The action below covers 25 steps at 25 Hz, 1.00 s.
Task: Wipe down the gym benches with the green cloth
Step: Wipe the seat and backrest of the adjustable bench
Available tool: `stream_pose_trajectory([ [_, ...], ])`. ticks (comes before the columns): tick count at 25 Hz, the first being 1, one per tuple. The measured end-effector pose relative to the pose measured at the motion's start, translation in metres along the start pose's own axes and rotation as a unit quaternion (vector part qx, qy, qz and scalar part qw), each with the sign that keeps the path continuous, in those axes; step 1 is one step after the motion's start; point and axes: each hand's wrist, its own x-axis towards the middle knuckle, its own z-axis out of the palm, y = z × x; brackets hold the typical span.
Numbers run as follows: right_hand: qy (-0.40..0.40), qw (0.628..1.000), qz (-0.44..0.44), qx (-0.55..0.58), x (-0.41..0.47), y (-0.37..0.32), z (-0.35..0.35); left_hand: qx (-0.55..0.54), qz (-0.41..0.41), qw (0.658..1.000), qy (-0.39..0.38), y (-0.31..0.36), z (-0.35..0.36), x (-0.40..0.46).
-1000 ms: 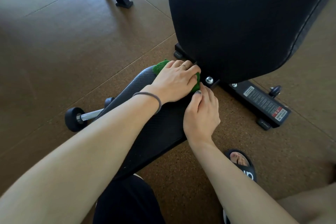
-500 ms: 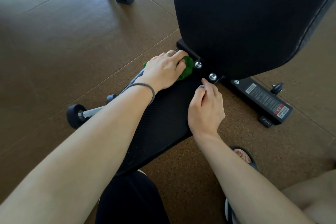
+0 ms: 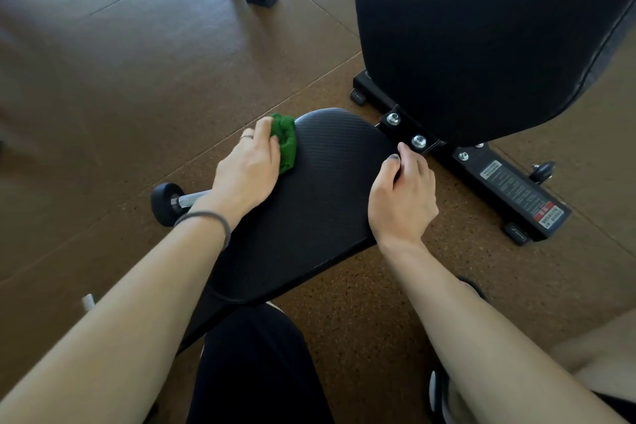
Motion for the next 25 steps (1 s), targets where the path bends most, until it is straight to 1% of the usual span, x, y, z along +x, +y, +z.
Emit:
stream_pose_trajectory([
  [3, -0.004, 1.000, -0.007, -0.004, -0.001, 0.000, -0.002, 0.019, -0.002, 0.999, 0.039, -0.028, -0.009, -0.052],
  [6, -0.003, 1.000, -0.009, -0.006, -0.002, 0.000, -0.002, -0.002, -0.036, 0.998, 0.060, -0.048, -0.021, -0.102],
  [8, 0.001, 1.000, -0.012, -0.016, -0.002, 0.001, 0.000, -0.002, -0.052, 0.996, 0.077, -0.051, -0.023, -0.116],
  [10, 0.001, 0.999, -0.017, -0.030, -0.001, 0.001, 0.000, 0.027, -0.039, 0.996, 0.077, -0.040, -0.021, -0.094],
  [12, 0.000, 0.999, -0.019, -0.038, 0.001, 0.000, 0.001, 0.048, 0.002, 0.997, 0.053, -0.018, -0.011, -0.046],
  [14, -0.001, 0.999, -0.018, -0.038, 0.001, 0.000, 0.001, 0.058, 0.017, 0.998, 0.025, 0.006, 0.002, -0.006],
  [16, 0.001, 0.999, -0.018, -0.031, 0.001, 0.001, 0.000, 0.071, 0.028, 0.997, 0.022, 0.014, 0.007, 0.000],
  [19, -0.004, 1.000, -0.013, -0.012, 0.001, 0.003, -0.001, 0.056, 0.021, 0.998, 0.035, -0.019, -0.006, -0.045],
  [21, -0.004, 1.000, -0.011, -0.008, 0.001, 0.002, -0.002, 0.031, -0.003, 0.997, 0.072, -0.048, -0.015, -0.088],
  [23, -0.002, 1.000, -0.008, -0.009, -0.001, 0.001, -0.002, -0.014, -0.014, 0.994, 0.105, -0.065, -0.016, -0.129],
  [25, -0.002, 1.000, -0.011, -0.014, -0.001, 0.000, -0.002, -0.075, -0.010, 0.989, 0.125, -0.065, -0.010, -0.158],
])
